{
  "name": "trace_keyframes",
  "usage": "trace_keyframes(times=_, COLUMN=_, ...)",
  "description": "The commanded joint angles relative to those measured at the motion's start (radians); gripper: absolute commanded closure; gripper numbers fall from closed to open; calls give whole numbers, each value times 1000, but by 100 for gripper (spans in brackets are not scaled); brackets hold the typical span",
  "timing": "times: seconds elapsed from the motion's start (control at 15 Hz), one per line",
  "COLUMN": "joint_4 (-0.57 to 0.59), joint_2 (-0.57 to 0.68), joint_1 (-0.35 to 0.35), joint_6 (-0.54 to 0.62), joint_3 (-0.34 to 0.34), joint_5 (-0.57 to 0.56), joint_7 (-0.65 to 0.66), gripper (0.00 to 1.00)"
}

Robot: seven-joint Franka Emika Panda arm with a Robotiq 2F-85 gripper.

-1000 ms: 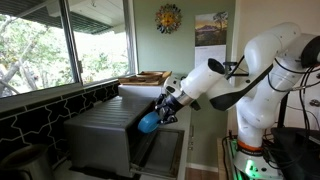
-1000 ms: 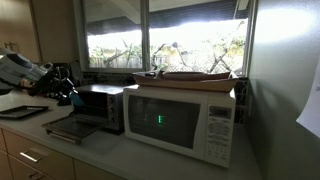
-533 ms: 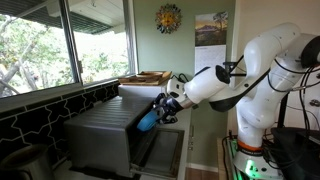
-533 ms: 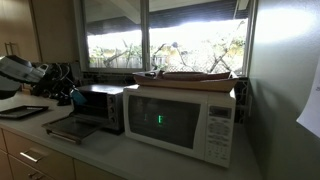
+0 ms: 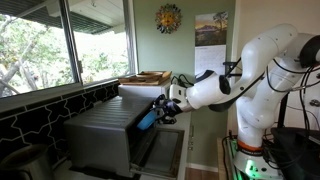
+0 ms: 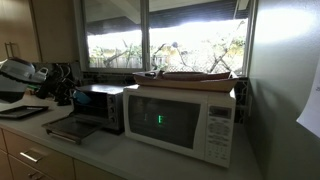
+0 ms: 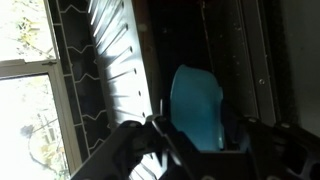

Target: Pick the blue bowl from the top tray of the oven and turn it right side up, put the blue bowl back onto the top tray of the oven

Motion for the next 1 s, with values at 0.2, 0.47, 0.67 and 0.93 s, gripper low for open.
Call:
trace_keyframes(times=0.2, joint_4=15, joint_2=73, joint_1=-68, joint_6=64, joint_3=28, joint_5=-136, joint_7=176, gripper=73)
trace_keyframes(times=0.47, joint_4=39, joint_2=96, joint_1=-104, joint_6=53, joint_3=55, joint_5=-275, joint_7=316, gripper=73)
trace_keyframes(times=0.67, joint_4=48, joint_2=118, joint_1=-115, joint_6=40, joint_3=63, joint_5=-362, joint_7=396, gripper=73)
trace_keyframes(times=0.93, joint_4=50, joint_2=157, joint_1=-123, joint_6=24, joint_3=75, joint_5=-451, joint_7=489, gripper=73)
